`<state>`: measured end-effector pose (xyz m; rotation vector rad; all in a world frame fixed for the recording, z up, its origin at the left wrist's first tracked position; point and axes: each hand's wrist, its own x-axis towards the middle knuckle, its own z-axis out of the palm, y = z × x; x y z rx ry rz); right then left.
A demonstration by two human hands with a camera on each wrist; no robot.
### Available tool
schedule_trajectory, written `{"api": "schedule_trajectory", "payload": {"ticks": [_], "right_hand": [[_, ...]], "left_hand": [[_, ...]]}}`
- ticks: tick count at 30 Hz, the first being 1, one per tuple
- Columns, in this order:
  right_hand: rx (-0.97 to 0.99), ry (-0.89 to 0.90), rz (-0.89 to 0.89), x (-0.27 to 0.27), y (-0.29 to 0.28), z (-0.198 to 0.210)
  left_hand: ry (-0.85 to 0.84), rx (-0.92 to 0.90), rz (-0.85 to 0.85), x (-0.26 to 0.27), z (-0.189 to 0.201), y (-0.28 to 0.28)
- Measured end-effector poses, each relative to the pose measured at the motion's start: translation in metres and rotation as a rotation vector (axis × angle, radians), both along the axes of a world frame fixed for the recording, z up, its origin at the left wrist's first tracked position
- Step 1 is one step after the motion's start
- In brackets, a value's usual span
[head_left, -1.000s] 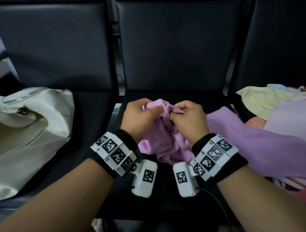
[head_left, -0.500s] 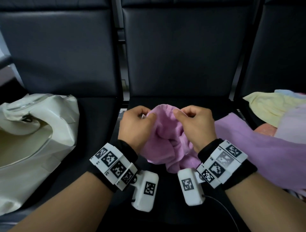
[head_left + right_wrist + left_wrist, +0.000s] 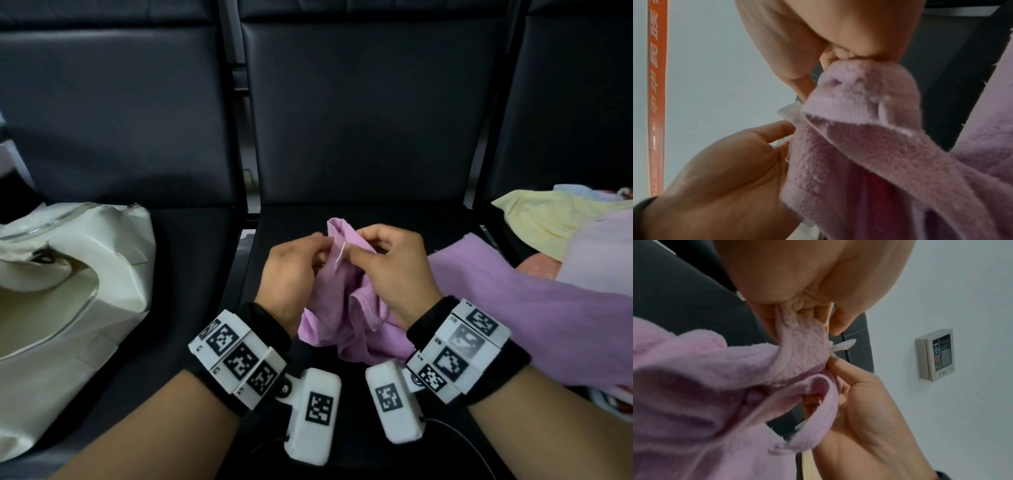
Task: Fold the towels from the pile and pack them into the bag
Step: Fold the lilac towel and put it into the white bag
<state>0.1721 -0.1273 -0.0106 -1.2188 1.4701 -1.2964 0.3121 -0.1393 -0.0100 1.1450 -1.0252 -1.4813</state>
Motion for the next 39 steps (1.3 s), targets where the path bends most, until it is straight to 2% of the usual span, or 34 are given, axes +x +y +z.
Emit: {"api": "schedule_trajectory", "payload": {"ticks": [6,22,30,36,39], "right_hand": [[-0.026,0.040,-0.003,-0.003,-0.003,-0.004],[-0.132,0.218,-0.066,-0.008,0.001,-0.006],[-0.189,0.336,-0.036,-0.004,0.008,-0.003],[-0.171,0.293,0.006,-0.001,0.008,-0.001],[-0.159,0.237,0.064,0.001,0.009,0.000]], "left_hand": [[-0.152,-0.093,-0.079,0.003,0.000,0.005],[-0.538,-0.230,0.110,0.005,-0.008,-0.002],[-0.460,-0.199,0.036,-0.001,-0.009,0.004],[-0.345,-0.224,0.017,-0.002,-0.004,0.007],[-0.239,-0.172,-0.004,-0.003,-0.002,0.008]]}}
